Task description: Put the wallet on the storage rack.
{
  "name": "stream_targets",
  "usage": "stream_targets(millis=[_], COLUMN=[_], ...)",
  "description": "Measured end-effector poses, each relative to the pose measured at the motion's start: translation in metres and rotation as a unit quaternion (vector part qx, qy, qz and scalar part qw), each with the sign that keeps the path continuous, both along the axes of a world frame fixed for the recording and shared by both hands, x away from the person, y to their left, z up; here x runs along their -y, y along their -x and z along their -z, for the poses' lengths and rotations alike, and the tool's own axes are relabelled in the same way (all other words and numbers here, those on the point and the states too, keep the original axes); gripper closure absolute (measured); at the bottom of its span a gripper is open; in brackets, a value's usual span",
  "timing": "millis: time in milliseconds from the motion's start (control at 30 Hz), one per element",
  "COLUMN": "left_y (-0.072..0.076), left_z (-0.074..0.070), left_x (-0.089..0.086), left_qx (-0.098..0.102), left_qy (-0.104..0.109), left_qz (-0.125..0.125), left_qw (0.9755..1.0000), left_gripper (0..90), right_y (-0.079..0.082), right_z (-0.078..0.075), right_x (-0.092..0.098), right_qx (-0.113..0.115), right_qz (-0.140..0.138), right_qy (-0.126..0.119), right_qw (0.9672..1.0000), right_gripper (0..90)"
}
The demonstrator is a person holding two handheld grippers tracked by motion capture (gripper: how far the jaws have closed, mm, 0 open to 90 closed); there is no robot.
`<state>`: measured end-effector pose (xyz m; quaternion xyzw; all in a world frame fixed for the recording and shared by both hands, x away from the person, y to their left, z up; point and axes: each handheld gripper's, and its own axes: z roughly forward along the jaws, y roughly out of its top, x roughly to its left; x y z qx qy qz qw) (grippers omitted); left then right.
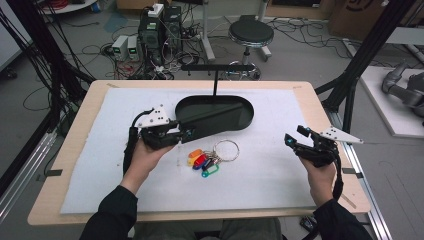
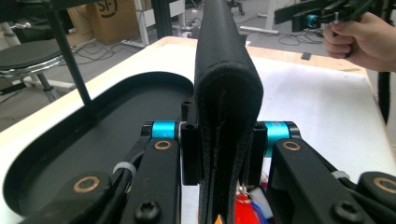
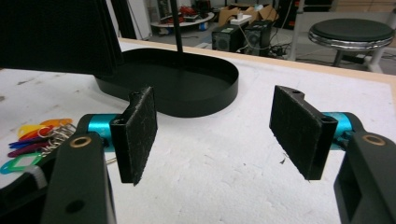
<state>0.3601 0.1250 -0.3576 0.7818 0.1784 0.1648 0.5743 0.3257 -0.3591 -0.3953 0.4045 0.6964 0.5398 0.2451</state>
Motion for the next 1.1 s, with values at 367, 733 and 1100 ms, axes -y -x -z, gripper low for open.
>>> stream_targets(millis=[367, 733, 1100], left_y=[-0.026, -0.066, -0.096], left_z=[0.009, 0.022, 0.036], left_x=[0.01, 0.021, 0.035], left_qx=[-0.007, 0.008, 0.019], left_qy=[-0.009, -0.002, -0.009], left_qz=[-0.013, -0.042, -0.056], left_qw=[0.9998, 0.9991, 0.9982], left_gripper=[74.6, 74.8, 74.8], right_y=[-0.003, -0.004, -0.006], right_z=[0.004, 0.006, 0.008], right_x=[0.0, 0.001, 0.002], right_qx=[0.0, 0.01, 0.01], right_qz=[0.007, 0.018, 0.019], right_qy=[-0.005, -0.003, -0.005], right_qw=[1.0, 0.9998, 0.9998], right_gripper=[32.1, 32.2, 32.3])
